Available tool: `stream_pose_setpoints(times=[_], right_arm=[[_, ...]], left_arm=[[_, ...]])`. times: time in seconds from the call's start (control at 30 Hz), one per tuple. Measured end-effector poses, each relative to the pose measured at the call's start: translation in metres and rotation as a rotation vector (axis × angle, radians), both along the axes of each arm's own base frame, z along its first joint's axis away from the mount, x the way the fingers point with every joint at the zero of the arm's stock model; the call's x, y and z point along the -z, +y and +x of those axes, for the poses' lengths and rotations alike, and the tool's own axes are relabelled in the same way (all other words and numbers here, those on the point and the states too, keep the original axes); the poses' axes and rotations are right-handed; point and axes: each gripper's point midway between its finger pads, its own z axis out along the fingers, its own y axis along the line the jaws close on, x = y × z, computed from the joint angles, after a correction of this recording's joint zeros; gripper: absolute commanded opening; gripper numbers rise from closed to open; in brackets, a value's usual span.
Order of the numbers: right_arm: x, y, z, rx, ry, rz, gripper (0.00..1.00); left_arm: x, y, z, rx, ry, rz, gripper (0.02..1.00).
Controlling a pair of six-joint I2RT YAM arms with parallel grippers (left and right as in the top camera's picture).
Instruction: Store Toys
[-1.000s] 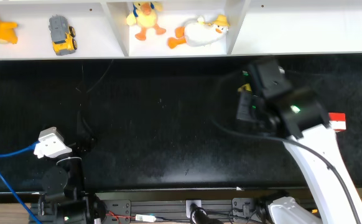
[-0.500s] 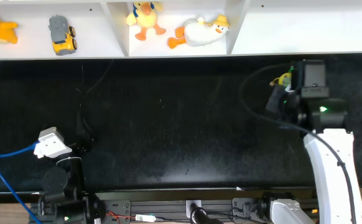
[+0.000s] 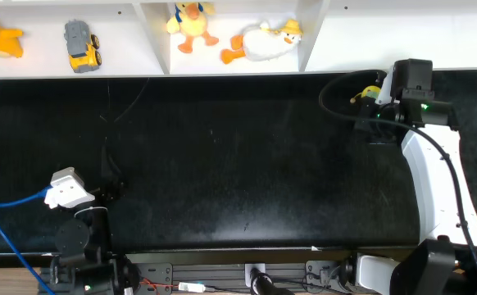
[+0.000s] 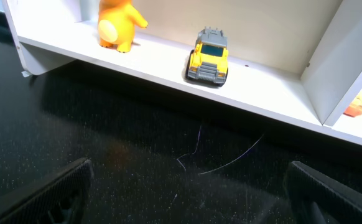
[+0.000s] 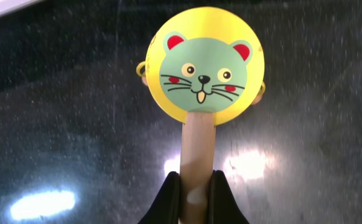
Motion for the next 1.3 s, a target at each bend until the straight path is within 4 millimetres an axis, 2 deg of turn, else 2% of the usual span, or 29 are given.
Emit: stream_pose_setpoints(times=[0.17,0.33,0.43,0.53,0.7,0.8,1.0,1.3], right_arm=[[-0.006,0.0,0.003,-0.039,-0.013,-0.017,0.045],[-0.029,-0.003,0.022,-0.081,-0.097,-0.049,0.042],[-0.035,-0.003,0.03,-0.103,-0.118,-0.057,0.045],[-0.028,-0.001,0.039,-0.125,-0.107,-0.048,0.045],[-0.001,-0.001,0.054,-0.145,-0.045,-0.034,0.045],[0.009,-0.002,0.063,-0.151,-0.038,-0.031,0.045],[-0.002,-0.001,0.081,-0.173,-0.089,-0.035,0.045],[-0.012,-0.003,0.094,-0.217,-0.147,-0.067,0.045]], left_arm=[[0.0,0.0,0.0,0.0,0.0,0.0,0.998],[0.0,0.0,0.0,0.0,0.0,0.0,0.998],[0.0,0.0,0.0,0.0,0.0,0.0,0.998],[0.0,0.0,0.0,0.0,0.0,0.0,0.998],[0.0,0.0,0.0,0.0,0.0,0.0,0.998],[0.0,0.0,0.0,0.0,0.0,0.0,0.998],[0.0,0.0,0.0,0.0,0.0,0.0,0.998],[0.0,0.0,0.0,0.0,0.0,0.0,0.998]])
